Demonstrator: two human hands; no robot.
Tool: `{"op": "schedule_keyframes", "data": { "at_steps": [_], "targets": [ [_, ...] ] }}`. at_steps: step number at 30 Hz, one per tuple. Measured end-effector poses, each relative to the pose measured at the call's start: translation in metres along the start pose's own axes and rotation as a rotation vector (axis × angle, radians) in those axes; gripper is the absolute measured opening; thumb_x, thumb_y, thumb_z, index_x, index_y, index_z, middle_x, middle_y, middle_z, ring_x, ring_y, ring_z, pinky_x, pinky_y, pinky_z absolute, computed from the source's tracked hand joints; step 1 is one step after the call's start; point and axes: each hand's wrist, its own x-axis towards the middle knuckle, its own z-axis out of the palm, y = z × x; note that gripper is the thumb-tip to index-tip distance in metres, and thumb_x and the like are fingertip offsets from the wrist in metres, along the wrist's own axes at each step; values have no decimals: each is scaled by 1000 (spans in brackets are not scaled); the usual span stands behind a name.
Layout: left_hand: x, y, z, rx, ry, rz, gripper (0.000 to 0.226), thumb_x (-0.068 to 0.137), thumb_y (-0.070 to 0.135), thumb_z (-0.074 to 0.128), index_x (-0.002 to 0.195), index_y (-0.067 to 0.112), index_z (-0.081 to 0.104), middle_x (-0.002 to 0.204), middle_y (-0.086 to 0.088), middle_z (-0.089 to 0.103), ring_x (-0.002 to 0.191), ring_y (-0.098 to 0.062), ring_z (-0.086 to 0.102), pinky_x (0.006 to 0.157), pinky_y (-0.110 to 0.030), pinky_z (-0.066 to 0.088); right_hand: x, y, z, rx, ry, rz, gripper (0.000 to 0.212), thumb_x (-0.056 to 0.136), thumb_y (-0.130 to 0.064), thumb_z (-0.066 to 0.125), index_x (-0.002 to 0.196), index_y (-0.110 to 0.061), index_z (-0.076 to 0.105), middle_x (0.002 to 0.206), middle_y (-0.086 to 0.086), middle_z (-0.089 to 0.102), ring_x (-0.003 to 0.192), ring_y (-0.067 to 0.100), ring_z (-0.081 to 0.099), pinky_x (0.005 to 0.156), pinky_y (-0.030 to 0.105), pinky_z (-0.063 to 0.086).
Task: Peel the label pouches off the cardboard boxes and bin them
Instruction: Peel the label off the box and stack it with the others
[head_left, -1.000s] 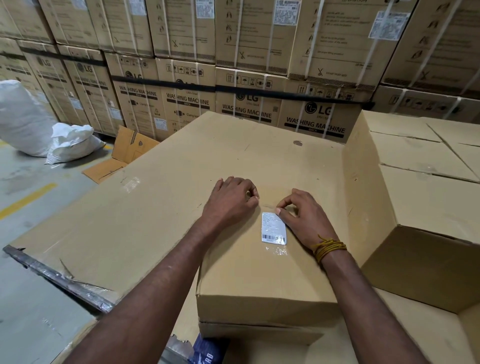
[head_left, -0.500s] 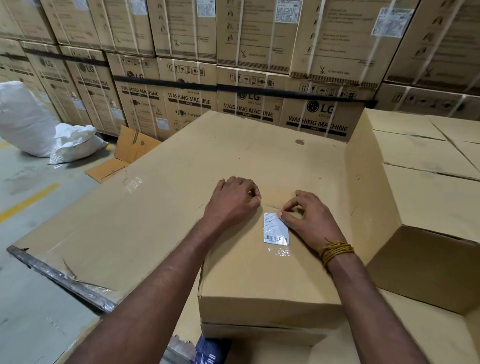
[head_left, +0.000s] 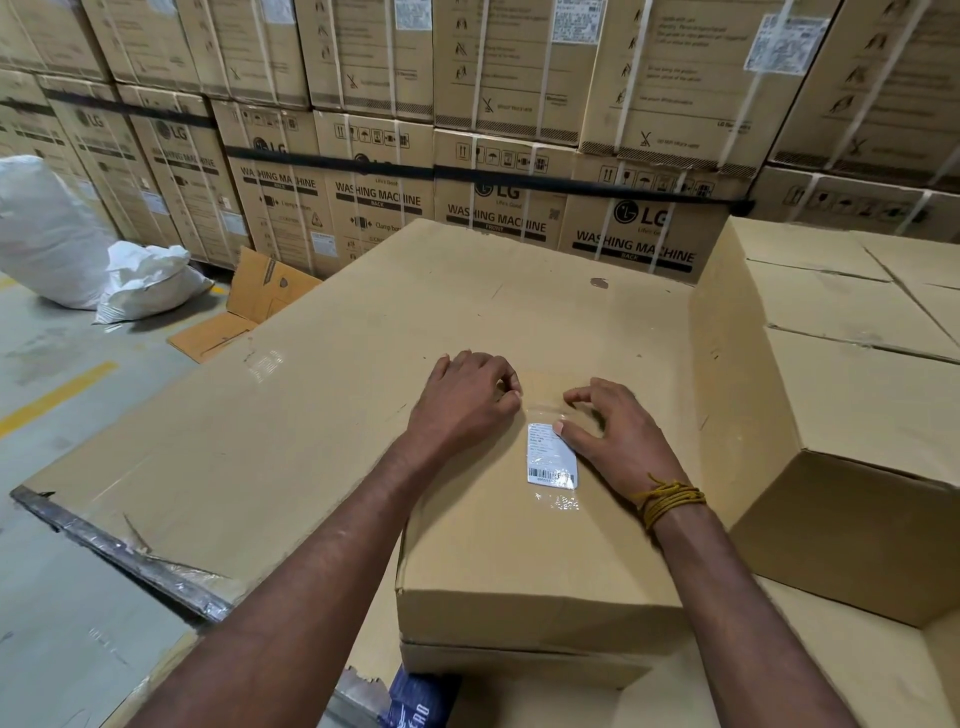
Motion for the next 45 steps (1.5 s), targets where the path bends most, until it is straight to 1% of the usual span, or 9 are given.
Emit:
{"op": "schedule_keyframes", "data": {
  "at_steps": [6, 10, 14, 18, 24, 31, 35, 41, 45],
  "targets": [
    [-1, 1, 0, 7, -3, -2, 8, 92, 32, 50, 97, 32, 56, 121, 7, 60, 126, -15, 44, 116, -40, 18, 4, 3, 7, -31, -18, 18, 15, 91, -39, 64, 105, -39, 60, 151, -1, 38, 143, 15, 33, 114, 41, 31],
    [0, 1, -1, 9, 5, 2, 8, 92, 31, 50, 97, 32, 56, 119, 7, 60, 124, -14, 44, 115, -39, 18, 7, -3, 10, -121, -38, -7, 30, 91, -51, 58, 120, -43, 56, 154, -1, 33, 146, 18, 27, 116, 38, 22],
    [-1, 1, 0, 11, 9, 1, 8, 92, 32, 50, 97, 32, 56, 119, 7, 60, 124, -13, 44, 115, -38, 18, 9, -6, 11, -91, -45, -43, 15, 92, -50, 59, 103, -41, 57, 151, 0, 37, 149, 10, 18, 115, 37, 15],
    [0, 0, 0, 21, 1, 4, 10, 93, 32, 50, 99, 31, 57, 122, 6, 60, 125, -14, 44, 116, -39, 17, 9, -5, 11, -109, -86, -58, 24, 94, -50, 55, 118, -44, 57, 157, 4, 30, 151, 13, 12, 119, 40, 10],
    [-1, 1, -1, 21, -2, 1, 11, 93, 30, 49, 100, 30, 57, 123, 5, 60, 127, -15, 43, 117, -40, 15, 13, -6, 14, -103, -113, -31, 10, 95, -46, 54, 105, -46, 56, 160, 4, 26, 153, 20, 8, 121, 48, 5],
    [-1, 0, -1, 26, 5, 10, 11, 93, 31, 49, 100, 30, 57, 122, 5, 60, 125, -14, 44, 114, -38, 18, 11, -6, 12, -95, -136, -22, 23, 96, -46, 54, 119, -48, 55, 162, 3, 21, 153, 19, 5, 121, 45, 0],
    [-1, 1, -1, 26, -2, 7, 11, 93, 32, 49, 101, 30, 57, 123, 5, 60, 126, -14, 44, 116, -39, 17, 10, -6, 12, -79, -84, -46, 15, 95, -44, 56, 110, -44, 54, 155, 0, 33, 151, 14, 12, 120, 45, 6],
    [-1, 0, -1, 13, -5, 3, 6, 92, 32, 50, 97, 34, 54, 123, 6, 60, 126, -13, 43, 116, -38, 16, 7, -5, 10, -106, -68, -22, 47, 95, -48, 57, 139, -35, 49, 156, 0, 31, 148, 13, 22, 122, 40, 13],
    [0, 0, -1, 9, -6, 3, 5, 92, 32, 49, 95, 34, 53, 123, 6, 60, 126, -14, 44, 116, -39, 17, 6, -2, 9, -12, 1, -38, 26, 94, -39, 62, 119, -34, 64, 146, 1, 44, 142, 16, 34, 114, 38, 31]
  ]
}}
